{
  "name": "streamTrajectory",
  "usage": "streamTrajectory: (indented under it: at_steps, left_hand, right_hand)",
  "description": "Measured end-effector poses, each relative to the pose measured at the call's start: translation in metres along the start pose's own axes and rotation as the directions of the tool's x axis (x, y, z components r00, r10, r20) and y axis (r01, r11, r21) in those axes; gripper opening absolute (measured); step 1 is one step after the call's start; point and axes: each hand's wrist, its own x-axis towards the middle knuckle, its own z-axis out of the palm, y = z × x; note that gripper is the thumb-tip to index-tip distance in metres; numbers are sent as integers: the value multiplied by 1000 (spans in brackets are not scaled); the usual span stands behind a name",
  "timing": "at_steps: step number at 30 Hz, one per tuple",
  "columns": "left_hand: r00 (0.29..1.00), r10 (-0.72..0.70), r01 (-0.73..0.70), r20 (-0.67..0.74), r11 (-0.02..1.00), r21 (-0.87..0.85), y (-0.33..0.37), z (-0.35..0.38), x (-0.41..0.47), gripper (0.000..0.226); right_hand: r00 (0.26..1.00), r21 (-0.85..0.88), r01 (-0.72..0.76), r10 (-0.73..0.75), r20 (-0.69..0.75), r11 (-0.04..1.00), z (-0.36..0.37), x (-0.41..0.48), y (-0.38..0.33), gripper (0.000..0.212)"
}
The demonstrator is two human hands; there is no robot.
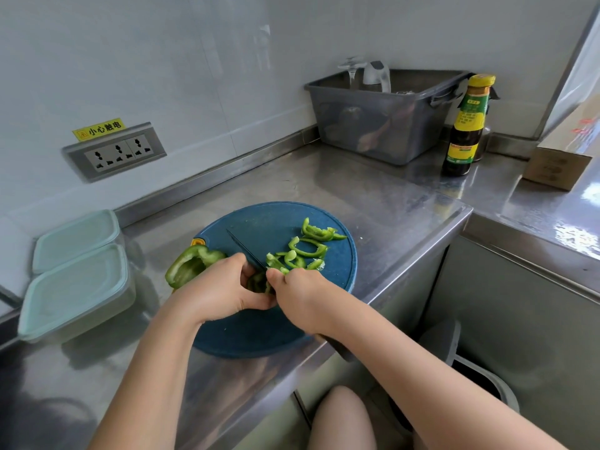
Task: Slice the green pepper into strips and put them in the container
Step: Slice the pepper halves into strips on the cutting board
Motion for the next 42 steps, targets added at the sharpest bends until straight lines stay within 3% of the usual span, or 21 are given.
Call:
streamTrajectory:
  at_steps: [8, 14, 17, 19, 21, 23, 25, 29, 32, 34, 37, 42]
  left_hand:
    - [1000, 11, -11, -6, 999, 31, 4, 2, -1, 43]
    - [1000, 23, -23, -2, 998, 56, 4, -3, 0, 35]
    - [1000, 28, -27, -7, 997, 68, 2, -6, -1, 33]
    - [999, 45, -43, -17, 995, 85, -2, -6, -3, 34]
    - [999, 45, -43, -27, 997, 66, -8, -6, -6, 38]
    - [998, 23, -23, -51, 1000, 6, -13, -3, -12, 50]
    - [994, 28, -37, -108, 996, -84, -18, 3, -17, 60]
    - [949, 74, -134, -308, 974, -180, -23, 23, -23, 65]
    - [919, 50, -162, -390, 953, -258, -27, 32, -23, 65]
    - [913, 51, -173, -404, 947, -271, -28, 33, -21, 64]
    - [906, 62, -181, -420, 951, -250, -28, 35, -21, 64]
    - [886, 61, -195, -460, 949, -249, -33, 41, -20, 56]
  right_hand:
    - [985, -193, 40, -6, 171, 980, -16, 2, -8, 63]
    - [998, -172, 21, -11, 62, 985, -6, 6, -10, 47]
    - [998, -156, 2, 8, 58, 988, -7, 11, -16, 50]
    - [994, -60, -63, 68, 82, 996, -10, 16, -20, 46]
    - [982, 190, -154, 130, 134, 970, -12, 24, -19, 30]
    - [951, 469, -304, 235, 200, 829, -19, 28, -15, 46]
    - [905, 609, -425, 295, 306, 670, -20, 33, -7, 52]
    - [905, 726, -416, 169, 391, 547, -27, 31, 14, 53]
    - [930, 805, -360, 118, 347, 472, -34, 16, 25, 55]
    - [961, 781, -276, 165, 221, 560, -31, 3, 25, 56]
    - [984, 532, -79, 152, -93, 843, -11, -18, 20, 61]
    - [969, 300, 3, 71, -237, 954, 26, -46, 14, 62]
